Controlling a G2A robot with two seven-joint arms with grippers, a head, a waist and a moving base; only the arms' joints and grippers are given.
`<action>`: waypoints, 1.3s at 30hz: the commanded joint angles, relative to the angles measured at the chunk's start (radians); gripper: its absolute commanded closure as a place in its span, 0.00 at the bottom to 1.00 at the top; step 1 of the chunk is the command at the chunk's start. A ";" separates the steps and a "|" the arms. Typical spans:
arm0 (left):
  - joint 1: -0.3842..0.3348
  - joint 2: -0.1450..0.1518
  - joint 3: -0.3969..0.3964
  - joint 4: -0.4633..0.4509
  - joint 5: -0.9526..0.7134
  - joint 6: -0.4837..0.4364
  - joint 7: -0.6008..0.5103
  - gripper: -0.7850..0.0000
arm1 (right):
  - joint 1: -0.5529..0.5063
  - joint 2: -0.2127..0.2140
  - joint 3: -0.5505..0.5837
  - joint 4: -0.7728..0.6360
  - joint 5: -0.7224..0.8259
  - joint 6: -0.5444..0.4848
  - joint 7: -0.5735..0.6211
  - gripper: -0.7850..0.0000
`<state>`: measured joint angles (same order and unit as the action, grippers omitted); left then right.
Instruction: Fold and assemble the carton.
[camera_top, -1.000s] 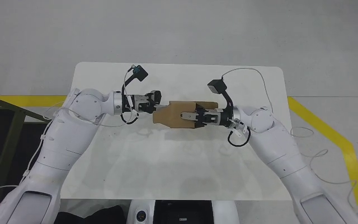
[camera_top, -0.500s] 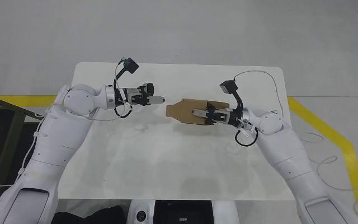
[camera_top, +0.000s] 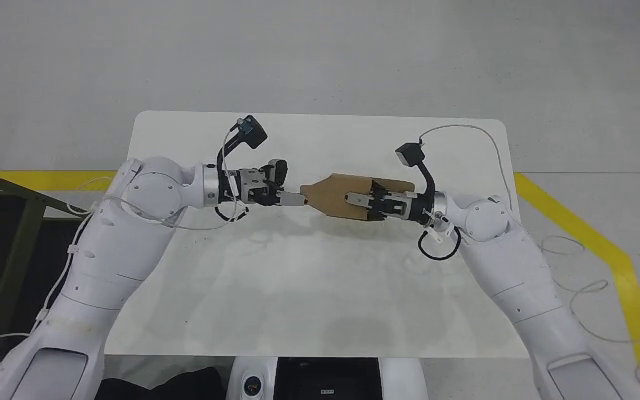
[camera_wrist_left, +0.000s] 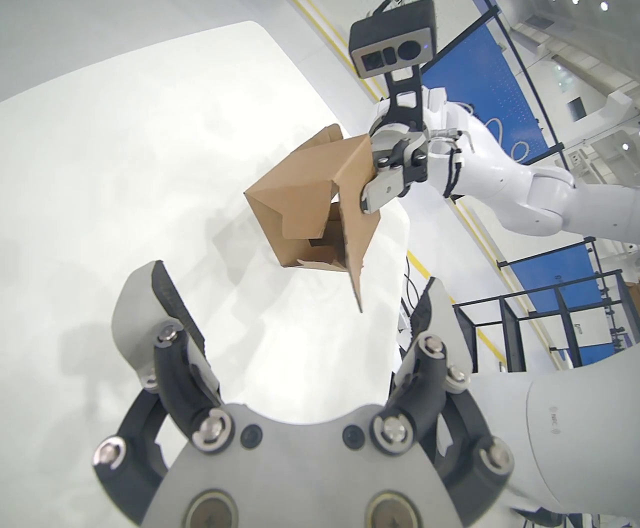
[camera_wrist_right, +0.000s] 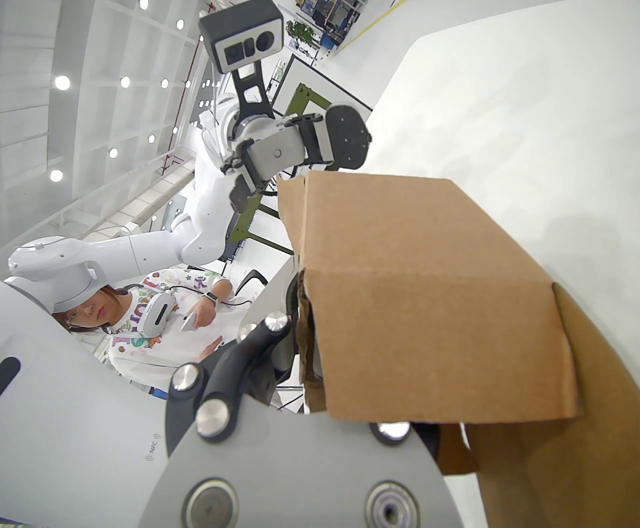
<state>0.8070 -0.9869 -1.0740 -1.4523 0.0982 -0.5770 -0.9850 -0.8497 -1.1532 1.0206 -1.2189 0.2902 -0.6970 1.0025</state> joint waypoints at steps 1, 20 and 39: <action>-0.007 -0.004 0.012 0.013 0.020 0.018 0.019 0.00 | 0.000 0.000 -0.001 -0.007 0.003 -0.001 0.002 1.00; -0.053 -0.015 0.041 0.105 -0.057 0.063 -0.021 0.00 | 0.016 -0.013 -0.046 -0.053 0.051 -0.016 0.019 1.00; -0.043 -0.014 0.049 0.084 -0.074 0.054 -0.038 0.00 | 0.050 -0.026 -0.068 -0.055 0.093 -0.035 0.039 1.00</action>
<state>0.7643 -1.0004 -1.0270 -1.3672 0.0267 -0.5215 -1.0213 -0.8010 -1.1783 0.9533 -1.2732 0.3804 -0.7307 1.0391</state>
